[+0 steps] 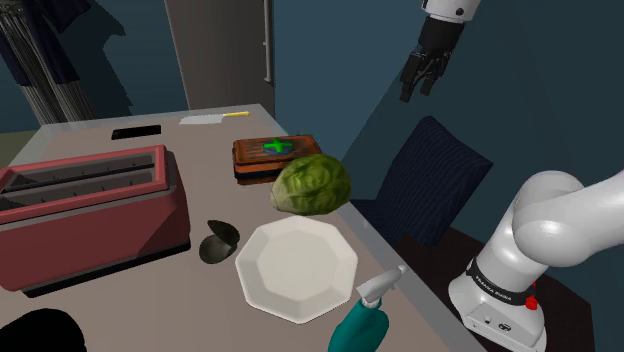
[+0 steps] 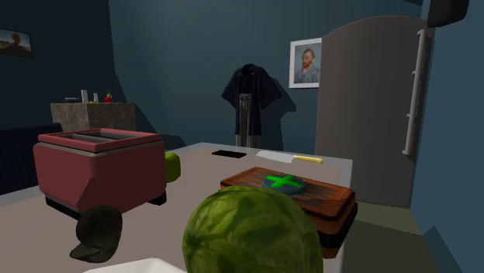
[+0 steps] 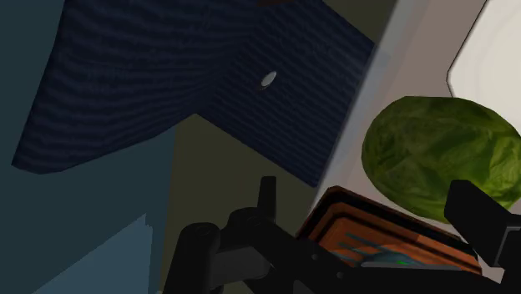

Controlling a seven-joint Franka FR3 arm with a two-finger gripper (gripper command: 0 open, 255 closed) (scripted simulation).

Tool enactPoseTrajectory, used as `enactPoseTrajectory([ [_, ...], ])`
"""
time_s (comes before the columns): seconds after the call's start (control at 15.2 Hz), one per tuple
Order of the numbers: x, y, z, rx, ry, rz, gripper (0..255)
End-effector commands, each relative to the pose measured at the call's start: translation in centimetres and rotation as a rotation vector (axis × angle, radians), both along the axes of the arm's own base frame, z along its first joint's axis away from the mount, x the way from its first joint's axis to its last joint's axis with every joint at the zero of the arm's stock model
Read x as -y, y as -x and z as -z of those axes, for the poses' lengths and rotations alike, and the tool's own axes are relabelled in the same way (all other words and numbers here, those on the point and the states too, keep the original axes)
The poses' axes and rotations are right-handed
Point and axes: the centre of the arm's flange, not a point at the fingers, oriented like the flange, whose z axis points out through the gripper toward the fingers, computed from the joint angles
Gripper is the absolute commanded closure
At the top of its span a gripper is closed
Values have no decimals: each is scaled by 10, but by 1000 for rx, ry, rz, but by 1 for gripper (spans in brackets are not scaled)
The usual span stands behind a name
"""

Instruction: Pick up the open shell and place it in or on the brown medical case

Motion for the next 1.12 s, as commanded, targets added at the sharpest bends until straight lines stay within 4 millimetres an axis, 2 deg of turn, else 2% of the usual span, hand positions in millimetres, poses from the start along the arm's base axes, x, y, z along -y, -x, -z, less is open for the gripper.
enactPoseTrajectory([
  [0.0, 0, 0, 0, 0, 0, 0, 0],
  [1.06, -161, -106, 89, -55, -11, -105, 0],
])
